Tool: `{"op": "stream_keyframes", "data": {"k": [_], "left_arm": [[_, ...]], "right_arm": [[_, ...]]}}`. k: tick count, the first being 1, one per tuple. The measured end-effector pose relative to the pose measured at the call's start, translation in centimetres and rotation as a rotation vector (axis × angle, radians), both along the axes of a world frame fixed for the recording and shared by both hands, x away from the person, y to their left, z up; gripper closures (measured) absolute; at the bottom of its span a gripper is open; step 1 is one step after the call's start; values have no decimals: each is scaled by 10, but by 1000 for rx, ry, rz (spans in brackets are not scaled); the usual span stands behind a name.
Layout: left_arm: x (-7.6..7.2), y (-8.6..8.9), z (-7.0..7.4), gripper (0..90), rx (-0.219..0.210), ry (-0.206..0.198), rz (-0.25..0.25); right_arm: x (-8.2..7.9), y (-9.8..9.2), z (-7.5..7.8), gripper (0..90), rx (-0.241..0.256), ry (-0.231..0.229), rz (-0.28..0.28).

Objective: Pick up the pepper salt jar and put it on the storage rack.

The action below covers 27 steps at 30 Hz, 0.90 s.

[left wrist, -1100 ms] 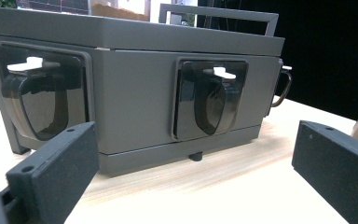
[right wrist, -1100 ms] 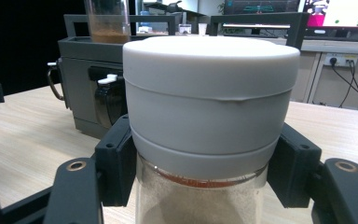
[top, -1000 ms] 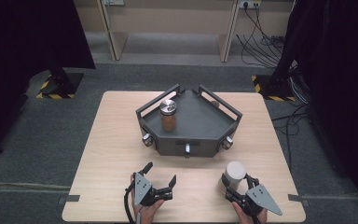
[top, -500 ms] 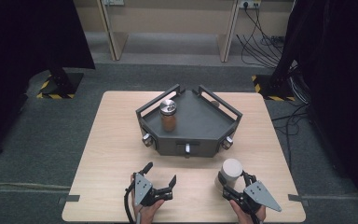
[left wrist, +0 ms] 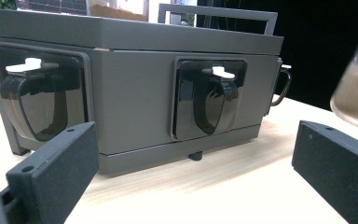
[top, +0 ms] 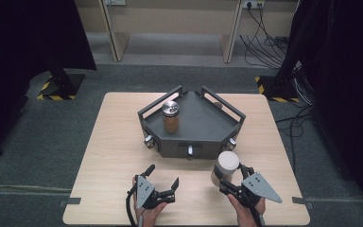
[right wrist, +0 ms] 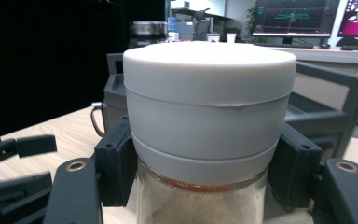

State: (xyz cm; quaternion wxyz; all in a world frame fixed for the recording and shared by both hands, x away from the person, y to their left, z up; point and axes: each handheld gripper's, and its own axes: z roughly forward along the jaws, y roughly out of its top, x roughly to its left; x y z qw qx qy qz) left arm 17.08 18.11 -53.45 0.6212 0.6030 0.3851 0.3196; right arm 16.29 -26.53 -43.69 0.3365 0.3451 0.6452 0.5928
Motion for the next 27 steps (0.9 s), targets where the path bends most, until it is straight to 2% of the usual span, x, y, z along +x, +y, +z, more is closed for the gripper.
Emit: {"op": "stream_keyframes", "data": {"k": [9, 17, 21, 27], "left_arm": [[0, 0, 0, 3, -1, -2, 1], [0, 0, 0, 3, 1, -1, 1], [0, 0, 0, 3, 3, -1, 0], [0, 0, 0, 3, 1, -1, -1]], "right_arm": [[26, 13, 44, 352, -30, 2, 34], [50, 30, 77, 352, -40, -14, 30], [63, 39, 88, 352, -48, -15, 23], [83, 53, 93, 351, -45, -19, -5]]}}
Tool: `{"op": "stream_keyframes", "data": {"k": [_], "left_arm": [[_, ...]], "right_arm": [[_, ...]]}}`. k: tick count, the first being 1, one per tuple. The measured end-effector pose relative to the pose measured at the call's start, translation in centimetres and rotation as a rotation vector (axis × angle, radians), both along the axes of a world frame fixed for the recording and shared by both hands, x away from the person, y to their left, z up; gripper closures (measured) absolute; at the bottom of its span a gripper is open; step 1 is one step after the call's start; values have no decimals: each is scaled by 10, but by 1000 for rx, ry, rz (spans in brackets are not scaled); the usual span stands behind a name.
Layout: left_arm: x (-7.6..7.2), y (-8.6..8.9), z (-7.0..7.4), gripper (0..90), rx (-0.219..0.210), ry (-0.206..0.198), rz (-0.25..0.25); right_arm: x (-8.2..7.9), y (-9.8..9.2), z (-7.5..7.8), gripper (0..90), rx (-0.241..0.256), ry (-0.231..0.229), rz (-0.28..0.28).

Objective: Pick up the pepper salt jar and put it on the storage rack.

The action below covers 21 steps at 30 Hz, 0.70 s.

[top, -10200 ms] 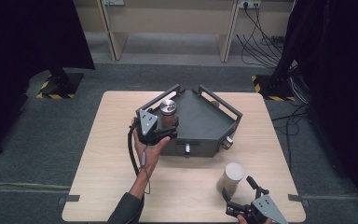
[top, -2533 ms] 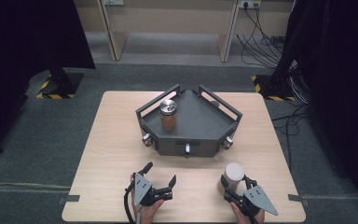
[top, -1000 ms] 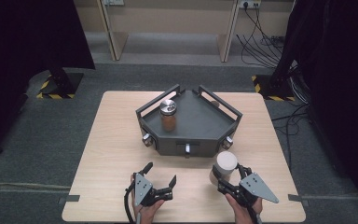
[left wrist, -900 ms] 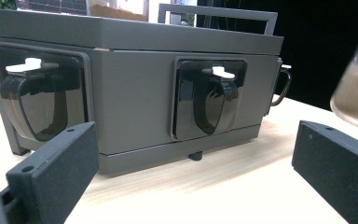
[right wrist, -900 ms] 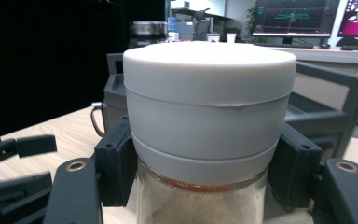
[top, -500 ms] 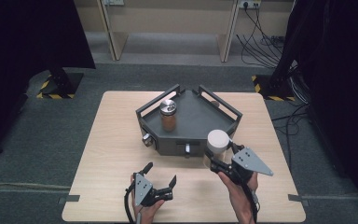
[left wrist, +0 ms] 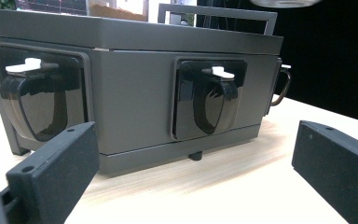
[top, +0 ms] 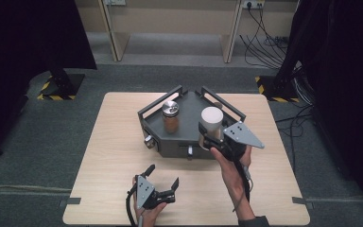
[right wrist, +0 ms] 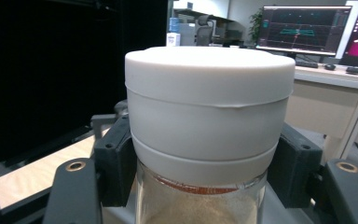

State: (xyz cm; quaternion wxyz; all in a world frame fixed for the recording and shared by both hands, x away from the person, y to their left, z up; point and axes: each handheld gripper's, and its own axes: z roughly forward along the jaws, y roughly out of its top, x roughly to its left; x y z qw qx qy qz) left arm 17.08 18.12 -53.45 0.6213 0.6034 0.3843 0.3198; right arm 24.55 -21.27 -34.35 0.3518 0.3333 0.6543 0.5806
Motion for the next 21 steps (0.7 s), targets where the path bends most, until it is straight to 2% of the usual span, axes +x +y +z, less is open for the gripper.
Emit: {"op": "stream_keyframes", "data": {"k": [8, 15, 21], "left_arm": [[0, 0, 0, 3, -3, -1, 0], [0, 0, 0, 3, -2, -1, -1], [0, 1, -1, 3, -5, -1, -1]], "right_arm": [[23, 14, 0, 351, -1, -2, -49], [38, 21, -7, 351, 18, 26, -85], [48, 31, -12, 351, -8, 39, -125]]}}
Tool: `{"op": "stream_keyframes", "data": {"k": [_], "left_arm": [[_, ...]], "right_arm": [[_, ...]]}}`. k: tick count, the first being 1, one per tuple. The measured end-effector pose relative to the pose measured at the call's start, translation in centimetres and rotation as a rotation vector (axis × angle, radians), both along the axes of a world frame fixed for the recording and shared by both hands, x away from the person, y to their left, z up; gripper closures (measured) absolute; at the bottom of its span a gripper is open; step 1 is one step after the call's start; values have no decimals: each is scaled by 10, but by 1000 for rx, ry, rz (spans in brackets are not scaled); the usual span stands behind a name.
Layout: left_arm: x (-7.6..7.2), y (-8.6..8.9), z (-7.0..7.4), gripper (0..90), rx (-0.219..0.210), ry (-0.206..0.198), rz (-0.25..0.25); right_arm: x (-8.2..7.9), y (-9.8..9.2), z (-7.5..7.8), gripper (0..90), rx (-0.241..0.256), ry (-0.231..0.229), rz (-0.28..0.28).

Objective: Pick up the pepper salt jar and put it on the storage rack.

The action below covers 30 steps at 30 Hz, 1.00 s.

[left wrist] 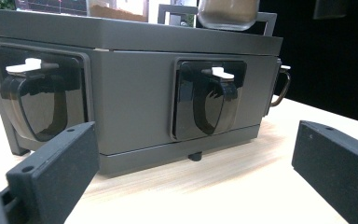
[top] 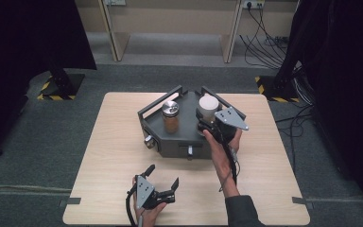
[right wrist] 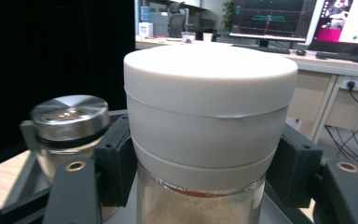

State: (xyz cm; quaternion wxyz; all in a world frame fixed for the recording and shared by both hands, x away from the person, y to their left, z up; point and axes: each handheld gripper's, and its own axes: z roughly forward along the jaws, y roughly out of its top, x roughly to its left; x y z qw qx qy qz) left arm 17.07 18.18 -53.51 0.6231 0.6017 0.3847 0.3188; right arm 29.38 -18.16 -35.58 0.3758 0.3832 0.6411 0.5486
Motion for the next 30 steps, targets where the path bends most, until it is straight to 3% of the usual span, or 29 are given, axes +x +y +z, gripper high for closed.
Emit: {"op": "stream_keyframes", "data": {"k": [12, 30], "left_arm": [[0, 1, 0, 3, -6, 1, -3], [0, 1, 0, 3, -8, 1, -3]], "right_arm": [[13, 16, -6, 350, -5, 11, -74], [18, 22, -14, 347, -16, 15, -97]]}}
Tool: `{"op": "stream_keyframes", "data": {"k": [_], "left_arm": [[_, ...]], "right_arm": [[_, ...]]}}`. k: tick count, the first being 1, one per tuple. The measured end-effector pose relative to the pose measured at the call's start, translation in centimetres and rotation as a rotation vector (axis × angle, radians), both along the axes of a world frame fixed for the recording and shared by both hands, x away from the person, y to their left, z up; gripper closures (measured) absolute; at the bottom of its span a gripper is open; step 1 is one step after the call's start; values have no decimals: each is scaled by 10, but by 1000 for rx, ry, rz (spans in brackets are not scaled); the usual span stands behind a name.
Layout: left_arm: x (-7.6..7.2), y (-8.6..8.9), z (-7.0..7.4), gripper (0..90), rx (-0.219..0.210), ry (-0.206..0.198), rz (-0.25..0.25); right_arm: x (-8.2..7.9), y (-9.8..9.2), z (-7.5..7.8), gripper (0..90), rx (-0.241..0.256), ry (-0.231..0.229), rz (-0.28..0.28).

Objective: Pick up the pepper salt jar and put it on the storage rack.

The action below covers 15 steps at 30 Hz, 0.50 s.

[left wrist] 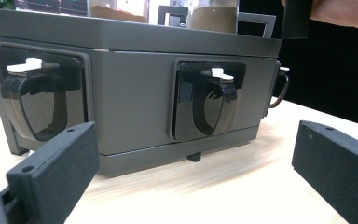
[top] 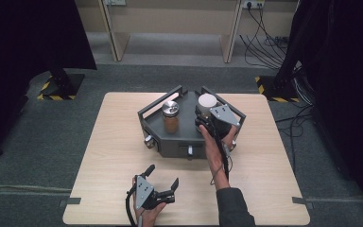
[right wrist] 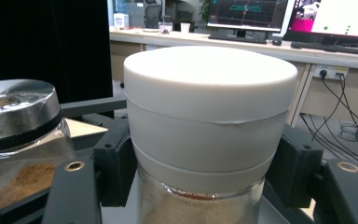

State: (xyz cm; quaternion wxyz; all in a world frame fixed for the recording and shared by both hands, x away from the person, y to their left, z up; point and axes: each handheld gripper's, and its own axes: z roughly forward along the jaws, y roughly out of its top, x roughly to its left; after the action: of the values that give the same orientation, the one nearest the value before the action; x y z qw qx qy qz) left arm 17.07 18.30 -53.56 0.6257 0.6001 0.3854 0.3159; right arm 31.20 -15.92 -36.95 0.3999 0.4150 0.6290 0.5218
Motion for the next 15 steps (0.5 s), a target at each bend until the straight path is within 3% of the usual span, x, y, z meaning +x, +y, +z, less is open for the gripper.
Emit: {"op": "stream_keyframes", "data": {"k": [5, 11, 15], "left_arm": [[0, 0, 0, 3, 2, 0, 1], [0, -1, 0, 2, 2, -1, 2], [0, -1, 0, 3, 3, -1, 3]], "right_arm": [[-2, -3, -1, 338, -12, -6, 0], [-2, -12, -1, 78, 28, 1, 25], [-5, -19, -1, 29, 52, 2, 47]]}}
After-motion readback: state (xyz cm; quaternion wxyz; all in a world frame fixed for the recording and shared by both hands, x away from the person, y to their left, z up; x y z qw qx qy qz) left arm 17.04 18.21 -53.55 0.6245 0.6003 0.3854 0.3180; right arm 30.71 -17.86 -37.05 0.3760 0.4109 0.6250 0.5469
